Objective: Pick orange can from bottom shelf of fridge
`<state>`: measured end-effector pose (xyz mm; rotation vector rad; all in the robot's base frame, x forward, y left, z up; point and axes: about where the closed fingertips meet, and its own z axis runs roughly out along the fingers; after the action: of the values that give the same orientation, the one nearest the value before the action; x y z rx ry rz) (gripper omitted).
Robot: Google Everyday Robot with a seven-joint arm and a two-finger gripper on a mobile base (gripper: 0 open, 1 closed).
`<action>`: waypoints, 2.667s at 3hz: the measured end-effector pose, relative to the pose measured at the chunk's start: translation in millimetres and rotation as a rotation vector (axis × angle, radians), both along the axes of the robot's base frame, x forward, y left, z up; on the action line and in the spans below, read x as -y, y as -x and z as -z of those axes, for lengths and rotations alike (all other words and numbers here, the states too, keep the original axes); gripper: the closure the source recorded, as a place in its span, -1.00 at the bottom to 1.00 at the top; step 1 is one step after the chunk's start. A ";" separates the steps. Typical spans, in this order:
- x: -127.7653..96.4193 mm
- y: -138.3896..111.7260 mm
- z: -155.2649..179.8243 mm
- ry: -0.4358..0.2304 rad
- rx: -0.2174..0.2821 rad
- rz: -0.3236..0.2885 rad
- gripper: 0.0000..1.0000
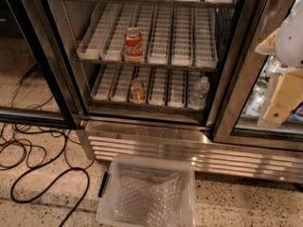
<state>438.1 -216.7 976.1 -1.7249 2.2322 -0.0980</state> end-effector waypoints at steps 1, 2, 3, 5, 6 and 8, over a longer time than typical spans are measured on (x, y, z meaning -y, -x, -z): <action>0.0 0.0 0.0 0.000 0.000 0.000 -1.00; -6.3 2.8 11.3 -0.027 -0.001 0.012 -1.00; -29.5 10.0 41.2 -0.062 -0.004 0.054 -1.00; -67.5 19.5 129.6 -0.184 -0.157 0.162 -1.00; -70.1 20.1 131.0 -0.195 -0.166 0.165 -1.00; -120.6 21.4 192.2 -0.363 -0.206 0.314 -1.00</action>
Offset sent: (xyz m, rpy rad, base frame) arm -0.0077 0.0134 -0.0317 0.0655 0.0226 -0.0296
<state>416.7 -96.1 783.9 -1.2364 2.4631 0.4073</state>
